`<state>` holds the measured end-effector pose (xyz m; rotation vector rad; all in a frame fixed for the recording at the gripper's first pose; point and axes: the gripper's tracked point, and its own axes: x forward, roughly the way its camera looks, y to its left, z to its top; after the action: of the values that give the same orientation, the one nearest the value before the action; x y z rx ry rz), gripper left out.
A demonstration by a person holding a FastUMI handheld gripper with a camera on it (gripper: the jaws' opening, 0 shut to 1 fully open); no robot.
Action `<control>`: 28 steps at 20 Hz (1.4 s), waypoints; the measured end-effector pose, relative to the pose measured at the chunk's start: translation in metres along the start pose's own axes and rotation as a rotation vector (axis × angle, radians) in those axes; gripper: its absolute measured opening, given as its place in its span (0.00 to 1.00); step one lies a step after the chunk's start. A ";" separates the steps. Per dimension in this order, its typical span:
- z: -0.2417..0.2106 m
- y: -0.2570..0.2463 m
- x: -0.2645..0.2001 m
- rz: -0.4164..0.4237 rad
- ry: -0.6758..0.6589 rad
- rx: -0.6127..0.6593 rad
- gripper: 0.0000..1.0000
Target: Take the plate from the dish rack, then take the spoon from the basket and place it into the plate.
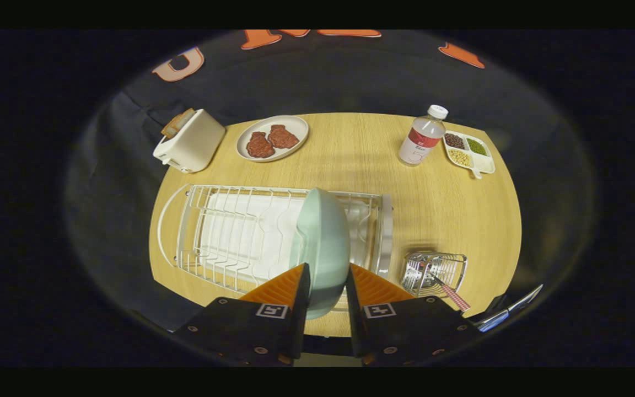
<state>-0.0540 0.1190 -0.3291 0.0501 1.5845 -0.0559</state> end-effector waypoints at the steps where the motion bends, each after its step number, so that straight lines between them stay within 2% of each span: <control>1: 0.001 0.003 0.000 -0.006 -0.001 0.024 0.34; 5: 0.004 0.005 -0.005 -0.037 -0.032 0.078 0.27; 14: 0.000 0.002 -0.028 -0.153 -0.105 0.166 0.27; 22: -0.008 0.009 -0.038 -0.190 -0.100 0.182 0.27; 26: 0.002 0.010 -0.048 -0.239 -0.149 0.139 0.27; 28: 0.009 0.011 -0.051 -0.221 -0.169 0.156 0.24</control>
<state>-0.0436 0.1296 -0.2784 -0.0080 1.4093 -0.3482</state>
